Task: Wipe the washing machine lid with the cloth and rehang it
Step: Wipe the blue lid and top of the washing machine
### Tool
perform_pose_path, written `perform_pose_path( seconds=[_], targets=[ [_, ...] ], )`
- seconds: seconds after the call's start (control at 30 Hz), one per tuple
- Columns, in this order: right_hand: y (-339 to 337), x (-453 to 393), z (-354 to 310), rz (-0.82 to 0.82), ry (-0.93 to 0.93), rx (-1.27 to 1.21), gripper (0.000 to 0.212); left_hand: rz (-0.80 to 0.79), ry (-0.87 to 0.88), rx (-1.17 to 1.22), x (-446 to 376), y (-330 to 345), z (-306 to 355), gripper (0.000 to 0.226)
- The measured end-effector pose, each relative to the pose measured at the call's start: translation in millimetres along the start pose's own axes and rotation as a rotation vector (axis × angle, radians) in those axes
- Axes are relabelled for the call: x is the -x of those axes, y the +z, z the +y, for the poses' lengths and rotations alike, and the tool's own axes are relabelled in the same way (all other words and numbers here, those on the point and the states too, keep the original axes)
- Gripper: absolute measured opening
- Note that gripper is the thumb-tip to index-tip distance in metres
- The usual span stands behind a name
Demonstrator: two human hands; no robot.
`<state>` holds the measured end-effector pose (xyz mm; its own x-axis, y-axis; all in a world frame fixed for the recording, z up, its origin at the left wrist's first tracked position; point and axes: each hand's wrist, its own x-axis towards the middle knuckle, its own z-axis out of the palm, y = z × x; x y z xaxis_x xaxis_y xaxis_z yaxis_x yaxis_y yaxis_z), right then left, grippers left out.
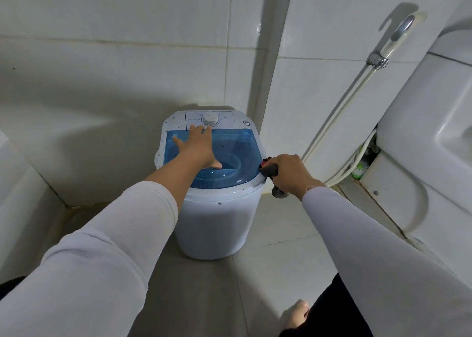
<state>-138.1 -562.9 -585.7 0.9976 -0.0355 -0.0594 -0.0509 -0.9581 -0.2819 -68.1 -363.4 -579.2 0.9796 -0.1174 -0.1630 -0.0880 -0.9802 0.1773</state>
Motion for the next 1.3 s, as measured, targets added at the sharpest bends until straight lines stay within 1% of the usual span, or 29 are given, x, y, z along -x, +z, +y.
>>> perform_pose_path(
  seconds=[0.1, 0.17, 0.2, 0.3, 0.37, 0.43, 0.53, 0.67, 0.77, 0.97, 1.2, 1.3],
  targets=[
    [-2, 13, 0, -0.031, -0.012, -0.022, 0.039, -0.007, -0.028, 0.04, 7, -1, -4, 0.108],
    [-11, 21, 3, -0.048, -0.005, -0.087, 0.042, -0.019, -0.045, 0.043, 13, -3, -7, 0.105],
    [-16, 24, 5, -0.026, 0.014, -0.137, 0.042, -0.029, -0.049, 0.031, 16, -4, -10, 0.104],
    [-24, 23, 9, 0.116, 0.073, -0.249, 0.036, -0.056, -0.053, 0.008, 24, -8, -18, 0.104],
    [-23, 20, 5, 0.133, 0.084, -0.284, 0.038, -0.06, -0.065, 0.009, 28, -11, -24, 0.104],
    [-17, 17, -3, 0.097, 0.069, -0.265, 0.04, -0.055, -0.077, 0.004, 30, -11, -29, 0.103],
    [-3, 12, -11, 0.056, 0.069, -0.229, 0.036, -0.056, -0.096, 0.022, 32, -4, -34, 0.101],
    [6, 13, -15, 0.057, 0.105, -0.224, 0.035, -0.048, -0.114, 0.092, 30, 3, -40, 0.089],
    [9, 18, -18, 0.088, 0.091, -0.196, 0.034, -0.047, -0.119, 0.125, 31, 4, -40, 0.083],
    [14, 32, -32, 0.117, 0.015, -0.099, 0.03, -0.047, -0.099, 0.104, 33, 4, -38, 0.086],
    [22, 47, -63, 0.074, -0.062, -0.027, 0.026, -0.019, -0.052, 0.095, 29, 6, -37, 0.084],
    [25, 52, -78, 0.07, -0.103, -0.023, 0.024, -0.008, -0.06, 0.1, 28, 8, -36, 0.083]
  ],
)
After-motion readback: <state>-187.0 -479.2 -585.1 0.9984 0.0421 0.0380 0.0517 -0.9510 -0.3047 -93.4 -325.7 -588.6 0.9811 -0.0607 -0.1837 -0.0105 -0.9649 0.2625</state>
